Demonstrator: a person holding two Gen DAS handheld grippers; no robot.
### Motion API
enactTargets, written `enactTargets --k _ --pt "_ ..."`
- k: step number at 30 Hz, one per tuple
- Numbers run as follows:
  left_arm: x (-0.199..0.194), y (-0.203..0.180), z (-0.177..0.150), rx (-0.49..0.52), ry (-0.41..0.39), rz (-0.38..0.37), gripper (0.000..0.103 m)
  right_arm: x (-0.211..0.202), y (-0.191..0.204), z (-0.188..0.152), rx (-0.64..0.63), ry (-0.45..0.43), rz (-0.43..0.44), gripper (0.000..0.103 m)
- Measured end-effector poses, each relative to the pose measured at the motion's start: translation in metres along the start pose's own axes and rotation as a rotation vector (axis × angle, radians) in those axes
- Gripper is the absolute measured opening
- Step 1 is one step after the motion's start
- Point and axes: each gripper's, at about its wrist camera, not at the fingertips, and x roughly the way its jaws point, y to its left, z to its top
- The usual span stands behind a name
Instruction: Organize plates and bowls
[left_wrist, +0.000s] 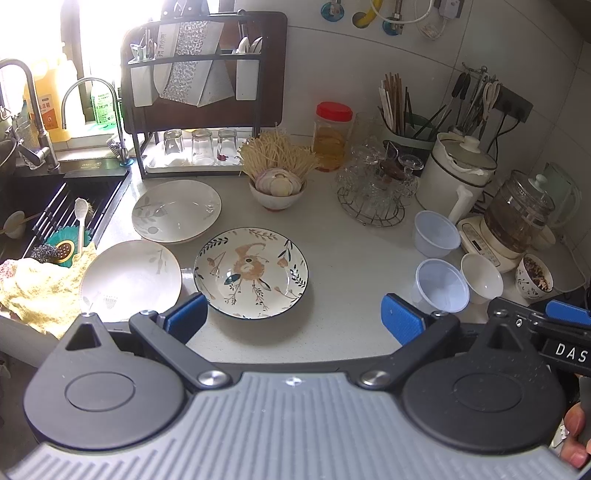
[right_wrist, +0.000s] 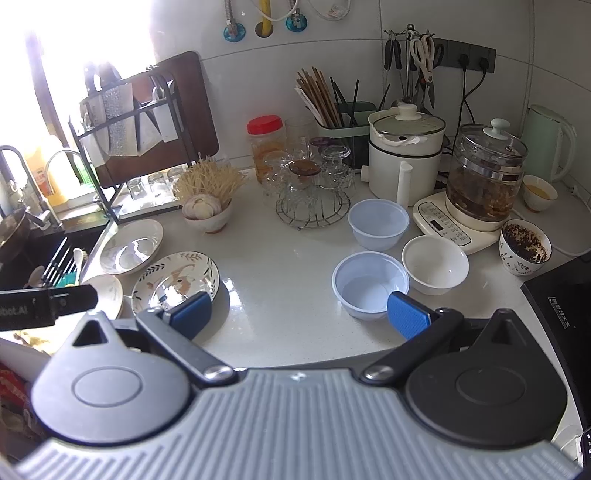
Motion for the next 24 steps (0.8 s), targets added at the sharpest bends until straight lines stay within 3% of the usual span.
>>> enactTargets --k 24 --pt "-0.0017 -0.0042 0.0008 0.003 0.003 0.006 0.102 -0.0022 -0.0022 -0.001 0.0 -0.007 0.002 0.103"
